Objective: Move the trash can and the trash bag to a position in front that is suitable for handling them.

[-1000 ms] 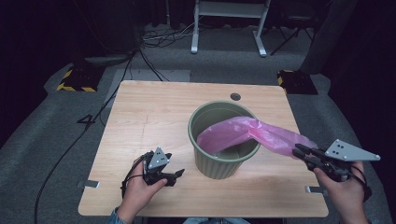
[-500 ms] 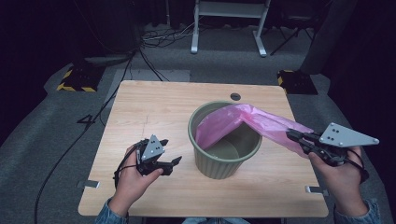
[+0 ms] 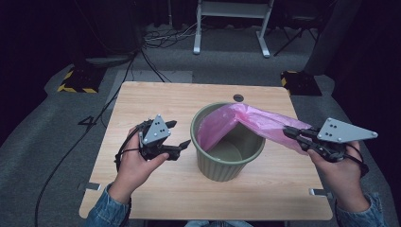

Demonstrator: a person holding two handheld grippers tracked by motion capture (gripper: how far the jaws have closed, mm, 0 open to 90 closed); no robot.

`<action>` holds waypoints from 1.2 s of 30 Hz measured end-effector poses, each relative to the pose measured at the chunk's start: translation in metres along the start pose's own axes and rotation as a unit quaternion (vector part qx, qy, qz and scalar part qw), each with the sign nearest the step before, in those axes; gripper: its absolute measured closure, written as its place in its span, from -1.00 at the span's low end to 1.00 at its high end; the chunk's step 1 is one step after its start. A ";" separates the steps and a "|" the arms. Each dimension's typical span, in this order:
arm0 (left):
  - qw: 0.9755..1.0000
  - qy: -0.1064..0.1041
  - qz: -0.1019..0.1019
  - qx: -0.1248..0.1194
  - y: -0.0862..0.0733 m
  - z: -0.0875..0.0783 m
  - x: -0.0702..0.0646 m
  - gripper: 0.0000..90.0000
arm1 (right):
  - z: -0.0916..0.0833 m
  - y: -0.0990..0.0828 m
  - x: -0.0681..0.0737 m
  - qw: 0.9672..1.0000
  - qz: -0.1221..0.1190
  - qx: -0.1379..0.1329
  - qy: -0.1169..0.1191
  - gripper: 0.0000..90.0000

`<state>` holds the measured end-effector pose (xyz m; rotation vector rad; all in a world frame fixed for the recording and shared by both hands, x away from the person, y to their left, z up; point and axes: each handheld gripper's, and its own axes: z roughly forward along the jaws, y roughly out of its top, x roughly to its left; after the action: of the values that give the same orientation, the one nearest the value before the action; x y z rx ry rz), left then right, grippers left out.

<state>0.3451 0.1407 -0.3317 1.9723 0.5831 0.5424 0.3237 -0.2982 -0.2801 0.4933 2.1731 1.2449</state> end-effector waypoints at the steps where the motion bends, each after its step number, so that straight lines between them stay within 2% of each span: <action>1: 1.000 -0.003 0.000 -0.001 0.003 0.001 0.001 -0.41 | 0.001 0.001 0.000 1.000 0.000 0.000 0.002 0.99; 4: 1.000 -0.012 -0.002 -0.008 0.013 0.007 0.005 -0.41 | 0.004 0.003 -0.001 1.000 -0.004 0.002 0.008 0.98; 7: 1.000 -0.019 0.006 -0.017 0.025 0.014 0.007 -0.39 | 0.008 0.006 0.000 1.000 -0.001 -0.001 0.029 0.98; 11: 0.999 -0.032 0.017 -0.027 0.043 0.025 0.008 -0.37 | 0.011 0.008 0.002 0.999 -0.010 0.004 0.033 0.98; 16: 0.997 -0.058 0.018 -0.051 0.071 0.041 0.010 -0.37 | 0.011 0.008 0.004 0.999 -0.012 0.008 0.034 0.98; 19: 0.996 -0.066 0.037 -0.054 0.090 0.049 0.010 -0.38 | 0.009 0.007 0.005 0.999 -0.009 0.007 0.039 0.98; 23: 0.994 -0.084 0.039 -0.066 0.107 0.066 0.012 -0.39 | 0.009 0.006 0.007 0.999 -0.007 0.005 0.044 0.98; 28: 0.992 -0.100 0.038 -0.066 0.112 0.091 0.009 -0.39 | 0.009 0.006 0.007 0.999 -0.009 0.005 0.047 0.98; 33: 0.995 -0.092 0.030 -0.025 0.106 0.110 0.010 -0.33 | 0.008 0.005 0.006 0.999 -0.011 0.004 0.051 0.98; 36: 0.994 -0.104 0.023 -0.012 0.099 0.117 0.011 -0.26 | 0.008 0.005 0.006 0.998 -0.015 0.003 0.053 0.98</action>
<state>0.4407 0.0270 -0.2917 1.9927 0.4007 0.3635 0.3241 -0.2872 -0.2804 0.4048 2.2647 1.2752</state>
